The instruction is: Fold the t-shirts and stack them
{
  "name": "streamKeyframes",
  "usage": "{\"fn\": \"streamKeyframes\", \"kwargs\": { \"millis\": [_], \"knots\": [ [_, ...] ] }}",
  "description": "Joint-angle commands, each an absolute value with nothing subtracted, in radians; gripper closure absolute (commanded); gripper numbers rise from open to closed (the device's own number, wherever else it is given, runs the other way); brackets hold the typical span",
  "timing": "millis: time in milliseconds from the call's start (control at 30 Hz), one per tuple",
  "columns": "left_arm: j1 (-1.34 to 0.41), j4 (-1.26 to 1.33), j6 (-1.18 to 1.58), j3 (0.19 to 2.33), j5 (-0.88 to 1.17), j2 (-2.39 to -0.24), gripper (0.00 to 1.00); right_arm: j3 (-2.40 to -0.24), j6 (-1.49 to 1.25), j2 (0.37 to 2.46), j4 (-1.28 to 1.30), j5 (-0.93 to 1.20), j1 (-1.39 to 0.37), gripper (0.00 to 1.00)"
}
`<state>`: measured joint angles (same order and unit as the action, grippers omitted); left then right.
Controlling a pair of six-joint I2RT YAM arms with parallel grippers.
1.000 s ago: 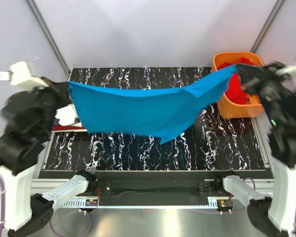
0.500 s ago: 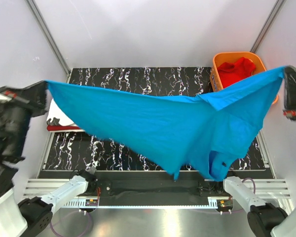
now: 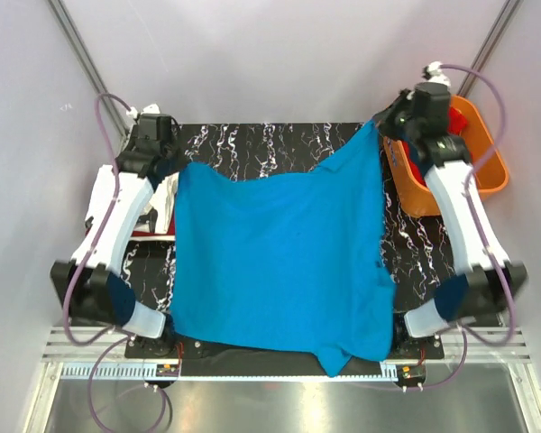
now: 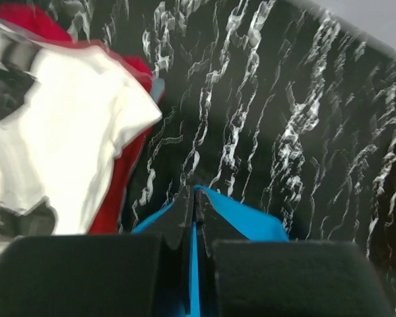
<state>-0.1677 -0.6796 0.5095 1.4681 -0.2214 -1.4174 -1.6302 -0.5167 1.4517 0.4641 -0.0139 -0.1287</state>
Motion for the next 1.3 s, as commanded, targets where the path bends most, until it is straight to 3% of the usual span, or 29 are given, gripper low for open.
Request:
{"fn": "streamKeyframes", "kwargs": {
  "millis": [0, 67, 100, 167, 200, 300, 367, 433, 633, 800, 1000, 1267],
  "knots": [
    [-0.106, -0.505, 0.58, 1.625, -0.033, -1.477, 1.0, -1.874, -0.558, 1.578, 0.444, 0.036, -0.083, 1.0],
    [-0.095, -0.555, 0.554, 1.795, -0.005, -1.566, 1.0, -2.163, -0.549, 1.694, 0.512, 0.08, -0.045, 1.0],
    [-0.095, -0.574, 0.523, 1.983, -0.003, -1.595, 1.0, -2.268, -0.545, 1.735, 0.578, 0.084, -0.032, 1.0],
    [-0.084, -0.647, 0.503, 2.179, -0.006, -1.698, 1.0, -2.643, -0.555, 1.889, 0.665, 0.121, 0.027, 1.0],
    [-0.077, -0.667, 0.505, 2.38, 0.035, -1.738, 1.0, -2.894, -0.575, 1.946, 0.73, 0.153, 0.05, 1.0],
    [-0.028, -0.62, 0.558, 2.497, 0.119, -1.827, 1.0, -3.016, -0.708, 2.026, 0.68, 0.331, 0.13, 1.0],
    [-0.002, -0.458, 0.58, 2.334, 0.166, -1.769, 1.0, -2.819, -0.707, 1.926, 0.603, 0.389, 0.133, 1.0],
    [-0.002, -0.362, 0.592, 2.143, 0.186, -1.708, 1.0, -2.486, -0.704, 1.834, 0.424, 0.405, 0.136, 1.0],
    [0.0, -0.241, 0.577, 1.855, 0.285, -1.689, 1.0, -2.006, -0.699, 1.697, 0.234, 0.486, 0.147, 1.0],
    [-0.006, -0.048, 0.609, 1.329, 0.261, -1.568, 1.0, -1.488, -0.753, 1.52, 0.028, 0.46, 0.149, 1.0],
    [-0.023, 0.081, 0.67, 0.877, 0.196, -1.35, 1.0, -1.095, -0.732, 1.316, 0.024, 0.374, 0.15, 1.0],
    [-0.043, 0.008, 0.644, 0.554, 0.179, -1.001, 1.0, -0.723, -0.697, 0.843, 0.211, 0.174, 0.15, 1.0]
  ]
}}
